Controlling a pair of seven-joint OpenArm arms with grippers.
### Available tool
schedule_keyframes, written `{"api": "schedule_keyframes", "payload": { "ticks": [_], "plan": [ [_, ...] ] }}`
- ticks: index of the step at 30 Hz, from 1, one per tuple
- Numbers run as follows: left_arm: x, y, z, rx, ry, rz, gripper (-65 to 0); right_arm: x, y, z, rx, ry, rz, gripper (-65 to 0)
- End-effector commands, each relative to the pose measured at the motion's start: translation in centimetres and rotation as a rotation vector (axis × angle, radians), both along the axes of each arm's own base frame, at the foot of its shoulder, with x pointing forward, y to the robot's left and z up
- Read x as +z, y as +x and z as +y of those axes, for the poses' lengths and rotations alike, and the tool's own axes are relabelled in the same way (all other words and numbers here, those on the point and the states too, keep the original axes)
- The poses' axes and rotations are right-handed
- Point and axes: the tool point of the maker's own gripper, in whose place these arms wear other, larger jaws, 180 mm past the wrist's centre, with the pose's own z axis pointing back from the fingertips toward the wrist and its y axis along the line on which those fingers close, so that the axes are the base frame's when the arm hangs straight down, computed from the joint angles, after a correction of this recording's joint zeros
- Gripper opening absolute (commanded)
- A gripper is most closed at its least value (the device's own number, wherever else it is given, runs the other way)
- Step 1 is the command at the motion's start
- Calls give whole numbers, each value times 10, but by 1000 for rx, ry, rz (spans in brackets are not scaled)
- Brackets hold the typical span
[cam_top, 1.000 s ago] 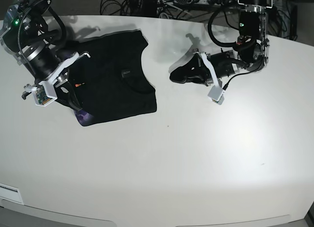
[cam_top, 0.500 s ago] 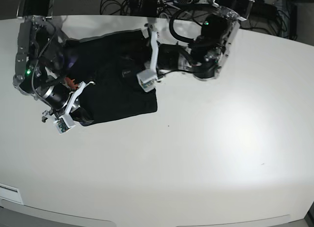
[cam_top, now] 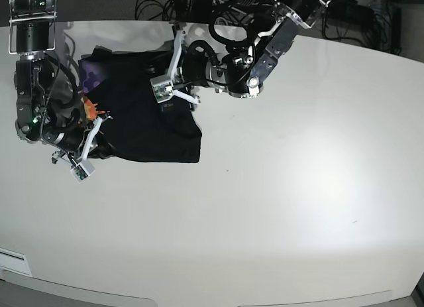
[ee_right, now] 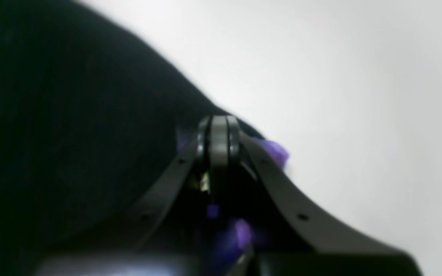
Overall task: Fold the T-shirt properly
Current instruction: 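Flip the folded bundle over with both grippers, exposing the sun print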
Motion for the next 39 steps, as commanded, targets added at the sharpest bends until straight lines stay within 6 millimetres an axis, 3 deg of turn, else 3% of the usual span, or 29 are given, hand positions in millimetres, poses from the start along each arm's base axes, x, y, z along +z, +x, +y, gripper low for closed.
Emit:
{"api": "schedule_keyframes", "payload": {
  "ticks": [1,5,10,15,21,25,28,35,39],
  "plan": [
    [-1,18,4,26,11,-30,-650,9,3,-8,-7,-3,-21,-650],
    [-39,51,34,88,129,-23,-650,-12,-30,-25,-55,-25,100,-650],
    [-59,96,64,197,193,-66,-650,-17,-72,-45,-155,-1,143,-650],
    [-57,127,73,229,206,-145,-650,0,-107,-60,-265,40,119,-650],
    [-37,150,69,227,155,-271,-650,12,-143,-43,-358,134,87,-650],
    [-17,172,68,226,143,-344,-650,15,-145,-18,-392,218,63,-650],
    [-2,186,67,220,137,-383,-650,35,-138,3,-353,297,-5,-650],
    [38,187,48,140,43,-388,-650,109,-110,32,-228,328,-240,-650],
    [42,181,45,140,33,-335,-650,118,-82,31,-192,273,-311,-650]
  ]
}}
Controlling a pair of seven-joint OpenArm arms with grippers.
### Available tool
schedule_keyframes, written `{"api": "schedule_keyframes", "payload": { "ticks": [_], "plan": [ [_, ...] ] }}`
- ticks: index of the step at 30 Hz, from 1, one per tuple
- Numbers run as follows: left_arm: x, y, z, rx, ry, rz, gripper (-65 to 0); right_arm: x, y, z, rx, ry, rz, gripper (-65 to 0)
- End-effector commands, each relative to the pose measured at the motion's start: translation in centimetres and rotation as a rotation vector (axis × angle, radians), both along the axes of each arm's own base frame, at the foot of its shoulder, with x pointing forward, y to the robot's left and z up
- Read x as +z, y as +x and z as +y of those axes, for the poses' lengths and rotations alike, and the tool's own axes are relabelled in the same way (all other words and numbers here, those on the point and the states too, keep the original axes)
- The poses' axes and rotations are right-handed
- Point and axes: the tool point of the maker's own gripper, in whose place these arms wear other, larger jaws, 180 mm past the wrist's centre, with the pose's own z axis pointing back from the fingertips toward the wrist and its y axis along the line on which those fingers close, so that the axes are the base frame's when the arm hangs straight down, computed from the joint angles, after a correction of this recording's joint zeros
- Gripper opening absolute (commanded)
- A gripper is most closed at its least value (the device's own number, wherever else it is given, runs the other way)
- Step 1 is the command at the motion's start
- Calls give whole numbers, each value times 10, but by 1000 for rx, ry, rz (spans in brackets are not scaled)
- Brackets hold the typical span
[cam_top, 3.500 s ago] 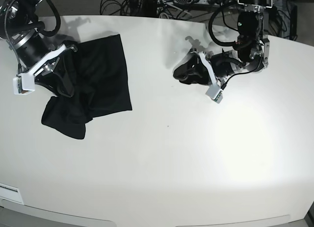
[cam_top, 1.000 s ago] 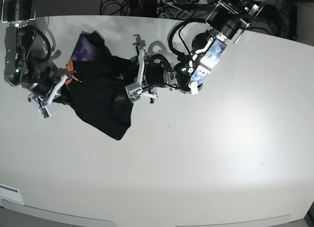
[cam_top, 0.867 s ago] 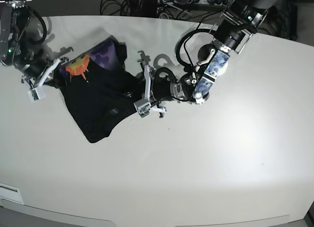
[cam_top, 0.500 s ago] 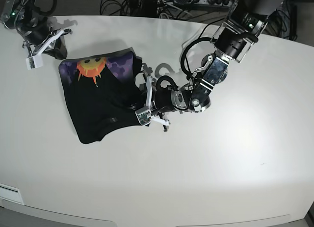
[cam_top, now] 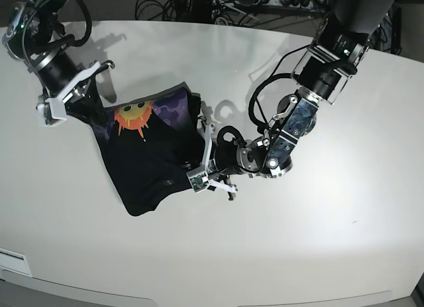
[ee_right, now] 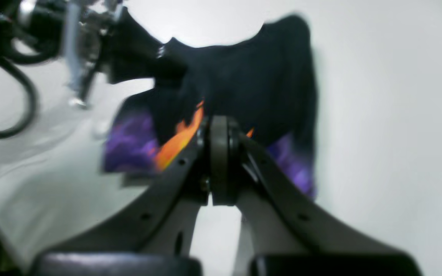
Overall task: Fold the T-shirt properly
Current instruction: 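Flip the folded bundle over with both grippers, exposing the sun print, then press and square the bundle edges with both grippers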
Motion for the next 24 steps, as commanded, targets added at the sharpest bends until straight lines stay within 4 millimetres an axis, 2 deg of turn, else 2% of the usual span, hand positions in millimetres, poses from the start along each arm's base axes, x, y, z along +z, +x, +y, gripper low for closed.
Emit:
{"api": "schedule_keyframes", "payload": {
  "ticks": [1,4,6,11,14,17,21,24],
  "plan": [
    [22,8,-8,-13,-40,-29,-650,8,12,-3,-11,-6,-43,-650],
    [20,0,-6,-23,6,20,-650,-9,39,-9,-30,-77,-35,-650],
    [18,-7,-2,-38,77,39,-650,-28,55,-13,-23,-126,6,-650],
    [17,-19,16,-62,199,69,-650,-69,78,-41,-59,-222,110,-650],
    [11,-18,31,-48,223,80,-650,-81,81,-60,-97,-249,154,-650],
    [3,-12,55,-3,283,70,-650,-86,77,-72,-99,-279,175,-650],
    [2,17,87,182,301,6,-650,-86,75,-74,-97,-283,186,-650],
    [-7,25,103,295,301,-23,-650,-94,67,-74,-94,-285,215,-650]
  ]
}}
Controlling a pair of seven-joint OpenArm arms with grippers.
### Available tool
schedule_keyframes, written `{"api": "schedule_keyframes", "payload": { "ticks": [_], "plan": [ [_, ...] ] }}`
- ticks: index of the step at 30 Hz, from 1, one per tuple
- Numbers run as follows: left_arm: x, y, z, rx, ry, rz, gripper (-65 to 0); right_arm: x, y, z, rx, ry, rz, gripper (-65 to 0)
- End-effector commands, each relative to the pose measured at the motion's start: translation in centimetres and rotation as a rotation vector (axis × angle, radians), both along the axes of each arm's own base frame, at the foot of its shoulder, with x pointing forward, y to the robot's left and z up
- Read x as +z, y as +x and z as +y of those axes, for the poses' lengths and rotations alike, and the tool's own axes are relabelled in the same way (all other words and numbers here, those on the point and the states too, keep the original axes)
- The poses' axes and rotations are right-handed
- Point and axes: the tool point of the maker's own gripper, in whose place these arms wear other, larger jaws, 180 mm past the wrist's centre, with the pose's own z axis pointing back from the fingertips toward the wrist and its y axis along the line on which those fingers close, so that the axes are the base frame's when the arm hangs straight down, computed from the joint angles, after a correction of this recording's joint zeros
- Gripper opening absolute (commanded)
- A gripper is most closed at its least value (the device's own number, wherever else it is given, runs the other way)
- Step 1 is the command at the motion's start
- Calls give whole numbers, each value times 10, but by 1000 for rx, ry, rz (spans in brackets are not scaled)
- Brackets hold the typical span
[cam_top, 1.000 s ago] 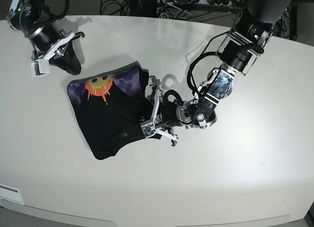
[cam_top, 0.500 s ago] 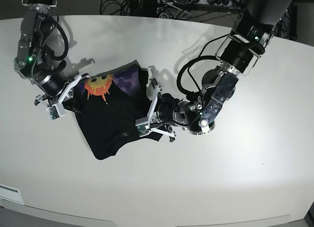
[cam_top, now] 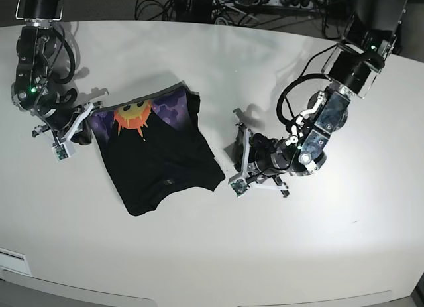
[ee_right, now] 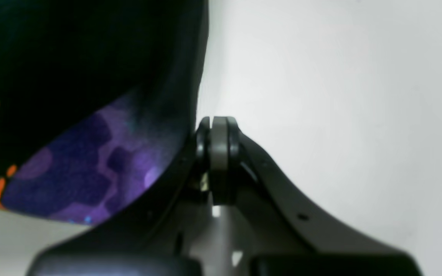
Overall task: Fold the T-shirt properly
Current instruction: 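Press and square the bundle edges with both grippers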
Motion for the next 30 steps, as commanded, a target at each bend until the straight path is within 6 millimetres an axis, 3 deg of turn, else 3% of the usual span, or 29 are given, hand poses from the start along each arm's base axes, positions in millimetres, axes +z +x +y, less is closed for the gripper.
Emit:
{"api": "schedule_keyframes", "payload": {
  "ticks": [1,10,14,19,22,25,30],
  "plan": [
    [7,6,-4,-3,-31,-32,-650,9,3,-4,-1,-4,-29,-650],
    [-32,9,-24,-25,-64,-36,-650,-16,-34,12,-8,103,56,-650],
    [-27,23,-41,-40,-97,-38,-650,-27,-46,27,-13,148,83,-650],
    [-6,43,-67,-54,-155,-80,-650,-32,-58,52,2,210,101,-650],
    [4,49,-74,-68,-160,-97,-650,-26,-60,62,14,205,79,-650],
    [8,54,-71,-80,-130,-95,-650,-17,-54,53,1,126,47,-650],
    [10,58,-56,-47,-35,-35,-650,29,-37,38,-19,51,-88,-650]
  ]
}}
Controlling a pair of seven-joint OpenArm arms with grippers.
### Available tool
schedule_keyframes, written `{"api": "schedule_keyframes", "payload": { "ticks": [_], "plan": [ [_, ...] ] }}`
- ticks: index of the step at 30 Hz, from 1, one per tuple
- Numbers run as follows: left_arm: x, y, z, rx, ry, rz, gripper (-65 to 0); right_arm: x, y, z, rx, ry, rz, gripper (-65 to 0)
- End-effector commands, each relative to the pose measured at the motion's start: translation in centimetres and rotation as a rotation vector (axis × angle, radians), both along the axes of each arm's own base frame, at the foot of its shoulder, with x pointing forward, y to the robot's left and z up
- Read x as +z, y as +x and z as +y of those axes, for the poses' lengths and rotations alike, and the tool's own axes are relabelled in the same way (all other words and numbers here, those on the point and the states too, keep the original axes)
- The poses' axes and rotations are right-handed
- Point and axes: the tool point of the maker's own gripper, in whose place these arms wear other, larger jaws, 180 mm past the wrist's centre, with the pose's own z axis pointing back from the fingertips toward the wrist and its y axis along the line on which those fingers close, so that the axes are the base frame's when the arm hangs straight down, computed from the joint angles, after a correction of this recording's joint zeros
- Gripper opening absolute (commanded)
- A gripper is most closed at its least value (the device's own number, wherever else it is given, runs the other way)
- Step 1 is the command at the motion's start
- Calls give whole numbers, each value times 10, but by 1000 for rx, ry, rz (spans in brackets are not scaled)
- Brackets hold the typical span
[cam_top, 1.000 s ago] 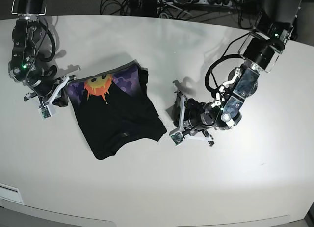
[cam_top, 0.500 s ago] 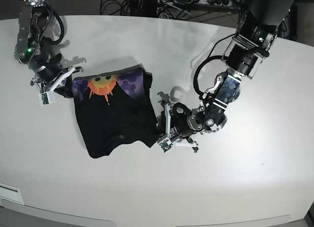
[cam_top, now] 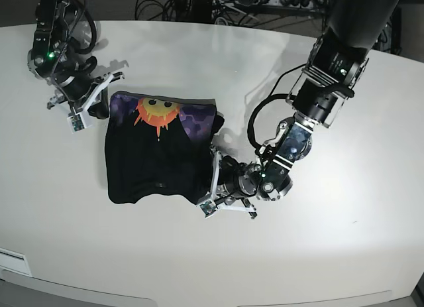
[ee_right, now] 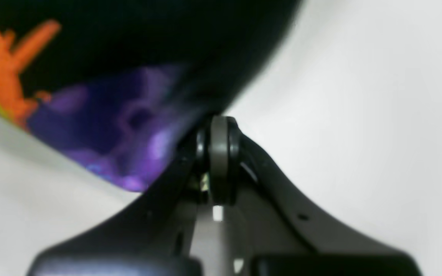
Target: Fold the T-shirt properly
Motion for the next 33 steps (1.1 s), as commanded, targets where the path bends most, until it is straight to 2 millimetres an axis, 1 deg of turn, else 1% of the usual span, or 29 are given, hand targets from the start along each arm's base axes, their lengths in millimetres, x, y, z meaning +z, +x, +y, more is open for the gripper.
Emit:
{"api": "schedule_keyframes", "payload": {
  "ticks": [1,3,5,8,10,12,15,17,19,21,23,26,28,30,33],
  "plan": [
    [18,10,0,2,-3,-26,-650,31,15,-1,9,8,-109,-650],
    [24,6,1,6,-17,3,-650,55,19,-1,2,29,-172,-650],
    [34,1,-1,2,-47,24,-650,74,20,-4,-8,52,-214,-650],
    [55,-12,-3,-25,-97,54,-650,94,15,-8,-9,92,-250,-650],
    [73,-26,-4,-63,-141,66,-650,103,5,-9,-3,136,-264,-650],
    [90,-44,-2,-116,-170,60,-650,110,-8,-9,4,178,-267,-650],
    [96,-69,11,-165,-178,42,-650,120,-29,-5,36,220,-263,-650],
    [94,-88,18,-170,-197,60,-650,125,-43,-6,47,220,-248,-650],
    [86,-110,28,-167,-201,91,-650,130,-57,-7,53,217,-232,-650],
    [79,-134,42,-154,-196,115,-650,135,-71,-9,53,206,-213,-650],
    [77,-156,56,-139,-195,125,-650,139,-84,-10,52,195,-191,-650],
    [84,-185,77,-114,-183,114,-650,139,-103,-11,49,179,-138,-650],
    [91,-203,88,-95,-171,105,-650,133,-115,-13,42,172,-88,-650],
    [98,-221,97,-81,-162,96,-650,128,-125,-15,33,166,-47,-650],
    [107,-252,104,-56,-162,104,-650,120,-141,-15,28,169,17,-650]
  ]
}}
